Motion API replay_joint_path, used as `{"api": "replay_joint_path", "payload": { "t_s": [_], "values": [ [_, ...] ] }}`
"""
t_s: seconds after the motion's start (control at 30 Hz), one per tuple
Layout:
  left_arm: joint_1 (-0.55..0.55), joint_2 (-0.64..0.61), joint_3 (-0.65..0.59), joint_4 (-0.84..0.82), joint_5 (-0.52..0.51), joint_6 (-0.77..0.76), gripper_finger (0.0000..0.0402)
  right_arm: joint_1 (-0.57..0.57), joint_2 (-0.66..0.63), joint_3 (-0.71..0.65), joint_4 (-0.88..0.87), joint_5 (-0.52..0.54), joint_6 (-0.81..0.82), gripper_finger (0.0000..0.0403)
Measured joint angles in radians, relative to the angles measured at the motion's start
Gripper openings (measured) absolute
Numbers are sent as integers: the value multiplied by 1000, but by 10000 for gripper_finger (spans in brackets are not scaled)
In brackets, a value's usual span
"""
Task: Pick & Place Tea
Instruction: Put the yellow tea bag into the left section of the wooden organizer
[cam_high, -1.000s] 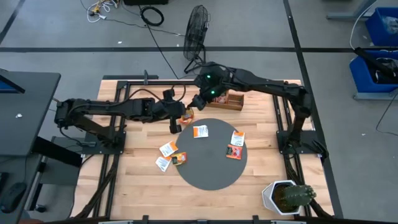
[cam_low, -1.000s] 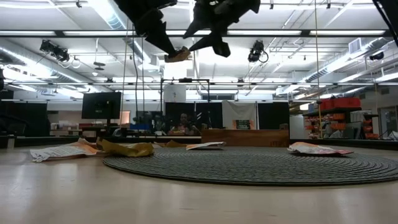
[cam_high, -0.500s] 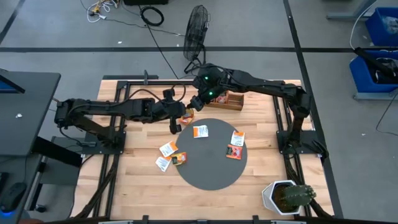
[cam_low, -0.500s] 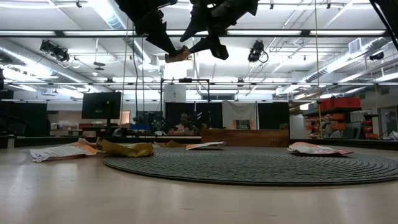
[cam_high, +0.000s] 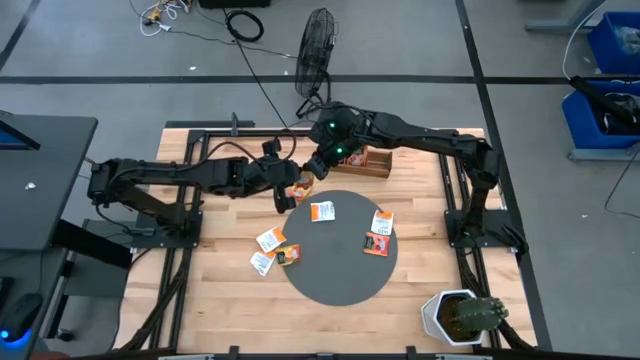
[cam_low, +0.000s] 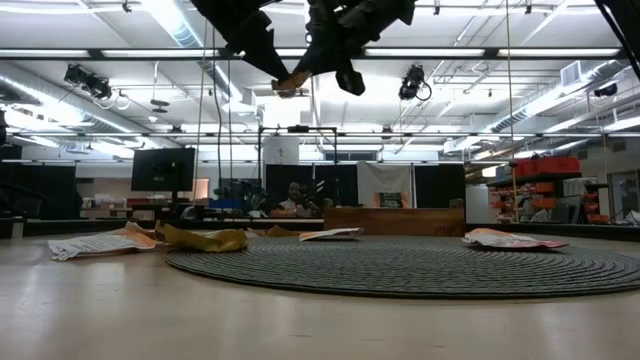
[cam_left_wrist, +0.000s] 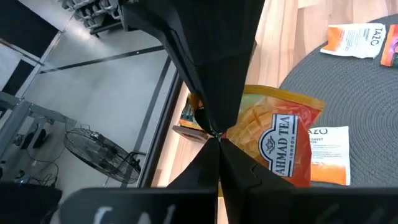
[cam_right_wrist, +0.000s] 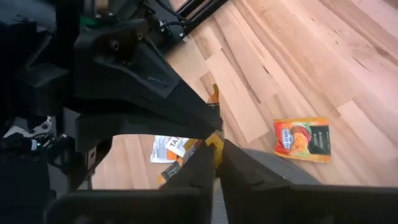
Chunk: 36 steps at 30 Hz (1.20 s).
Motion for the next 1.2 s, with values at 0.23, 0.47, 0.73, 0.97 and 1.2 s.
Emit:
{"api": "replay_joint_path", "payload": {
  "t_s": [0.23,0.47,0.73,0.97,1.2],
  "values": [
    [0,-34,0,11,-24,-116,54,0,-4,0,-36,65,-55,4],
    [6,-132,0,4,-47,-290,114,-5,-35,0,-23,100,-119,1],
    [63,-229,0,2,133,-559,189,18,-102,0,120,116,-273,0],
    [82,-241,0,35,200,-602,240,58,-128,0,278,87,-390,0],
    [80,-239,0,58,207,-592,238,69,-129,0,250,106,-430,0]
  ]
}}
